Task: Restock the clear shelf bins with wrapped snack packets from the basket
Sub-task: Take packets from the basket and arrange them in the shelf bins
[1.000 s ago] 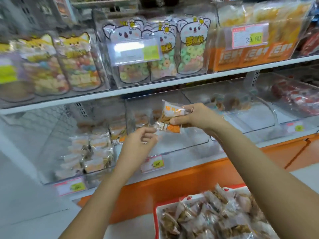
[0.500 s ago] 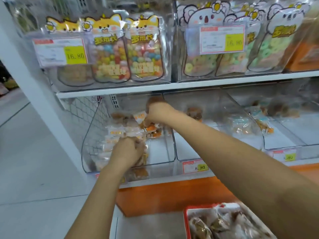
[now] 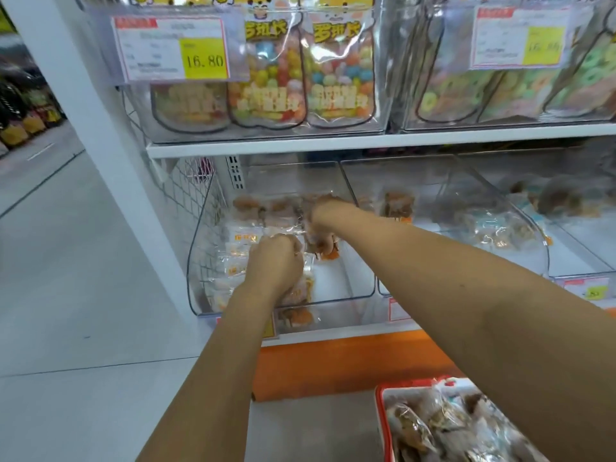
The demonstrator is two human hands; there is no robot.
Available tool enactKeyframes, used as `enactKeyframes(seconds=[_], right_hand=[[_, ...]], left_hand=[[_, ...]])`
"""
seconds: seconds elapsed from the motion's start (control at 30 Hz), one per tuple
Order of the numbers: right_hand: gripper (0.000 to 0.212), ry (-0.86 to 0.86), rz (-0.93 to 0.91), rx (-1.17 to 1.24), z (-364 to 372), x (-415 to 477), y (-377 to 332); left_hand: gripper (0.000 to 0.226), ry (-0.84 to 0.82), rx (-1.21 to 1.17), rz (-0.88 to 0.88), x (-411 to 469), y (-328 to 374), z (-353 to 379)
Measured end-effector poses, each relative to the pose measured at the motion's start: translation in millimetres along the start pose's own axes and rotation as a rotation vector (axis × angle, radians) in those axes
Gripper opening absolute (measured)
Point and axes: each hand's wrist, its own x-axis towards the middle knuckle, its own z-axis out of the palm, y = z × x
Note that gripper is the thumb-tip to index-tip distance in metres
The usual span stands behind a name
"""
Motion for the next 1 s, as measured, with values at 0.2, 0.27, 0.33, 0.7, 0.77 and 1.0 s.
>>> enactKeyframes(seconds=[0.2, 0.27, 0.33, 0.7, 0.77, 1.0], right_hand=[[0.033, 0.166, 0.079, 0.056, 18.9, 2.3, 1.5], [0.043, 0.312, 0.058, 0.004, 19.7, 4.2, 0.0], [0.044, 0.357, 0.043, -0.016, 21.4, 5.4, 0.1], [0.022, 0.551, -0.274, 0.181, 20.5, -81.3, 28.6], [0.017, 0.621, -0.307, 0.278, 29.4, -108.7, 47.3], [0.014, 0.604, -0.219, 0.454, 97.2, -184.9, 115.8]], left_hand=[[0.030, -0.171, -0.013, 0.009, 25.4, -7.0, 1.9], [0.026, -0.185, 0.019, -0.033, 29.6, -4.6, 4.0], [0.018, -0.119, 0.076, -0.076, 32.3, -2.3, 5.6], [0.008, 0.141, 0.204, -0.268, 21.2, 5.5, 2.7], [0.016, 0.126, 0.219, -0.274, 18.3, 5.8, 1.5], [0.028, 0.343, 0.145, 0.033, -24.9, 49.9, -0.1]])
